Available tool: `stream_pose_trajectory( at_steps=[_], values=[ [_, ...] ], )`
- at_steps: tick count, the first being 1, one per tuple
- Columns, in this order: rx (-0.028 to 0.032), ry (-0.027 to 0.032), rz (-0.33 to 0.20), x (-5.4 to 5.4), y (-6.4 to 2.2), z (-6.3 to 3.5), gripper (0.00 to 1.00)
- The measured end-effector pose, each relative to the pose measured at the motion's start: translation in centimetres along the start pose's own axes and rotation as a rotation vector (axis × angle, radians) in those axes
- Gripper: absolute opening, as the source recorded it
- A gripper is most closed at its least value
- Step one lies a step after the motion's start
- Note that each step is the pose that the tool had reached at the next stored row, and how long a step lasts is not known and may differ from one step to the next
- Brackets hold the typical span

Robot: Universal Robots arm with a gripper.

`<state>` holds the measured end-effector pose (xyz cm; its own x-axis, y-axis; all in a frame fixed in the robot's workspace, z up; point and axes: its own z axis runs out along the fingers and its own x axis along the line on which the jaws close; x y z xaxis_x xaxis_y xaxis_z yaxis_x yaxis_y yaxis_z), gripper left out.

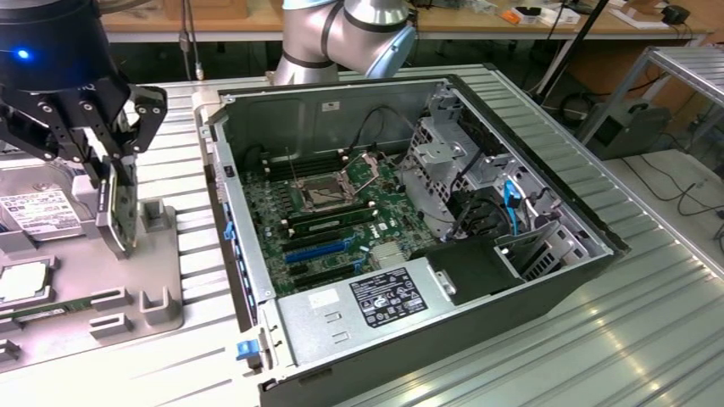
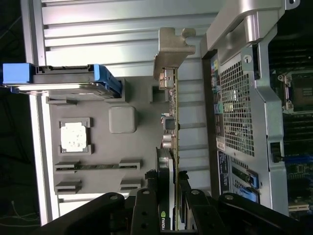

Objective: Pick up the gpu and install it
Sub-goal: 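Pick up the gpu and move the gpu toward the slot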

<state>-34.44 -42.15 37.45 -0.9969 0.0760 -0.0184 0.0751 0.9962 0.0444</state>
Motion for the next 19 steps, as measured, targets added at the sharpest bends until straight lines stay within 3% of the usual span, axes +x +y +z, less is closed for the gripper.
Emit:
stream_pose_trajectory(
  at_steps=[19],
  values=[
    [0.0,0.0005,0.0,0.0,0.06,-1.41,0.27]
  ],
)
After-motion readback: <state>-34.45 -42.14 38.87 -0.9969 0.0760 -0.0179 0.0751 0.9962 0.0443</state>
